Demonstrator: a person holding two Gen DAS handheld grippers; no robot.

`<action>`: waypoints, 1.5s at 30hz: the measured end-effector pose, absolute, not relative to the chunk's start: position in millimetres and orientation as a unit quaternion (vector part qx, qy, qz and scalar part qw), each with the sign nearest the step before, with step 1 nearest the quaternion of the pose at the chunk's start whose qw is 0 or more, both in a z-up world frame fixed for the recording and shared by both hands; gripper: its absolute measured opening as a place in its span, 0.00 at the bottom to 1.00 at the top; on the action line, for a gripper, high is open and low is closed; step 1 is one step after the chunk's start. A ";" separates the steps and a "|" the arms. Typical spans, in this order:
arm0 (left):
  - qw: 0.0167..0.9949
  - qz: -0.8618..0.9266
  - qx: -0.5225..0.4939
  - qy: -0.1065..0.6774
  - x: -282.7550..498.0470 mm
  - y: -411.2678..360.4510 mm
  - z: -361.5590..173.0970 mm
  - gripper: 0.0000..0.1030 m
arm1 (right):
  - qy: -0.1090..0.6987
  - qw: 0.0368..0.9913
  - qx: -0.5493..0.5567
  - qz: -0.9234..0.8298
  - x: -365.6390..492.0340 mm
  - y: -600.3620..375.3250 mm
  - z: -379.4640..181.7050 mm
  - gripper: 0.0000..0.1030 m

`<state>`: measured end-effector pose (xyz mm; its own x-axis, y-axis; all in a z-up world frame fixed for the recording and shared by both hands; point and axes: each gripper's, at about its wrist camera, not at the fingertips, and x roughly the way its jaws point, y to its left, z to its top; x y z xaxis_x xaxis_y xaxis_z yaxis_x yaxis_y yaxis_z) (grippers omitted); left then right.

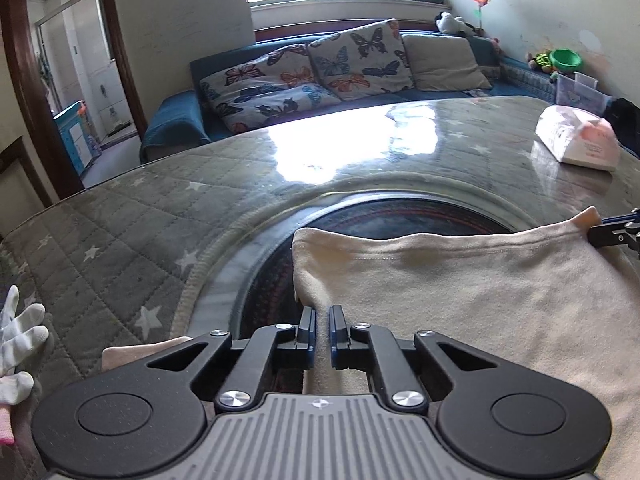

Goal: Fold clothes

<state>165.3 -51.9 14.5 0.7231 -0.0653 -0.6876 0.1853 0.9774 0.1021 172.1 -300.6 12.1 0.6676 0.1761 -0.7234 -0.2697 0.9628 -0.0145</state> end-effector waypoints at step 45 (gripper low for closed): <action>0.917 -0.119 0.116 0.362 48.6 -62.1 22.0 0.47 | 0.352 0.884 -0.170 0.257 62.1 -246.4 29.8 0.38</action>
